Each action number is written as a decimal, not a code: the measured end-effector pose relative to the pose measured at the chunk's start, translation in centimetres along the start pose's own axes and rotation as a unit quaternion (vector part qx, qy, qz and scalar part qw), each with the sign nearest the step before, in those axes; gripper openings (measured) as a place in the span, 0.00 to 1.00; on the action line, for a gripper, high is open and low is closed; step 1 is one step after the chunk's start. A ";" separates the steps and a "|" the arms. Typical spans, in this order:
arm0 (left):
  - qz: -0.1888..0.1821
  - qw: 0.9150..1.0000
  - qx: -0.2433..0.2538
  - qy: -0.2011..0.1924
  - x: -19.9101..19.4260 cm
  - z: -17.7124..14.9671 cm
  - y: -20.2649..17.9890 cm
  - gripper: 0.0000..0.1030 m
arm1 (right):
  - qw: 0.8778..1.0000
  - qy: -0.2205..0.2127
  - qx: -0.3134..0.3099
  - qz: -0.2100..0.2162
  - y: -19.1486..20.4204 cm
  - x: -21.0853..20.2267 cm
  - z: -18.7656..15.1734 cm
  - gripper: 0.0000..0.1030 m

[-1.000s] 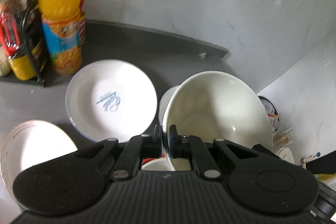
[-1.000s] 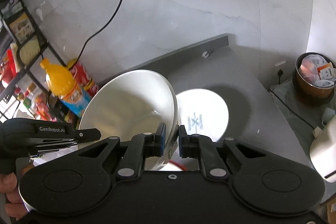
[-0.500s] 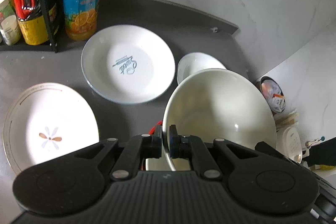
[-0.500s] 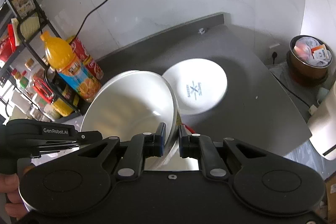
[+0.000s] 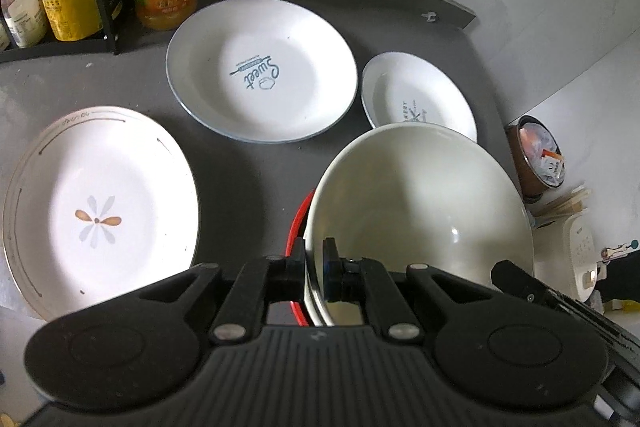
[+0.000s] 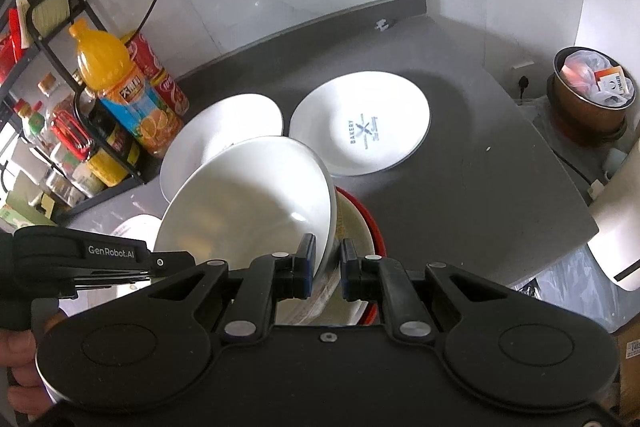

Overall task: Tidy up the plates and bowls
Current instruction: 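Lower the bowl into the white bowl in the red bowl and open both grippers, then withdraw both tools up from the bowl stack, then move both tools toward the white 'Sweet' plate beside the juice bottle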

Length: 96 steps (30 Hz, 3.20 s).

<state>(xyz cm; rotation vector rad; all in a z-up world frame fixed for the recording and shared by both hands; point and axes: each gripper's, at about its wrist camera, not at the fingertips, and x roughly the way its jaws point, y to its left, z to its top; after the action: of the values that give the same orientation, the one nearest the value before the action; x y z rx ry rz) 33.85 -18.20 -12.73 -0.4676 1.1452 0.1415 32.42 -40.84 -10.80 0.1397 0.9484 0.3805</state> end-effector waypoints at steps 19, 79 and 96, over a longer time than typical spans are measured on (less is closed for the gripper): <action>0.021 1.000 -0.016 -0.003 0.1 -0.2 -0.4 0.07 | 0.999 0.026 -0.025 -0.005 -1.0 1.9 -0.4 0.11; 0.066 0.986 -0.123 -0.094 -13.2 -4.7 17.8 0.83 | 0.998 -0.034 -0.028 0.039 10.5 -3.1 0.5 0.88; 0.078 0.986 -0.120 -0.086 -8.6 3.0 14.6 0.83 | 0.996 -0.022 -0.070 0.054 10.5 2.2 7.3 0.93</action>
<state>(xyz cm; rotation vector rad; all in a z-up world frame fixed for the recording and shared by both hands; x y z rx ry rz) 27.83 -2.71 -8.16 -0.5676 0.9973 0.4520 36.77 -29.96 -5.29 0.0710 0.8690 0.5395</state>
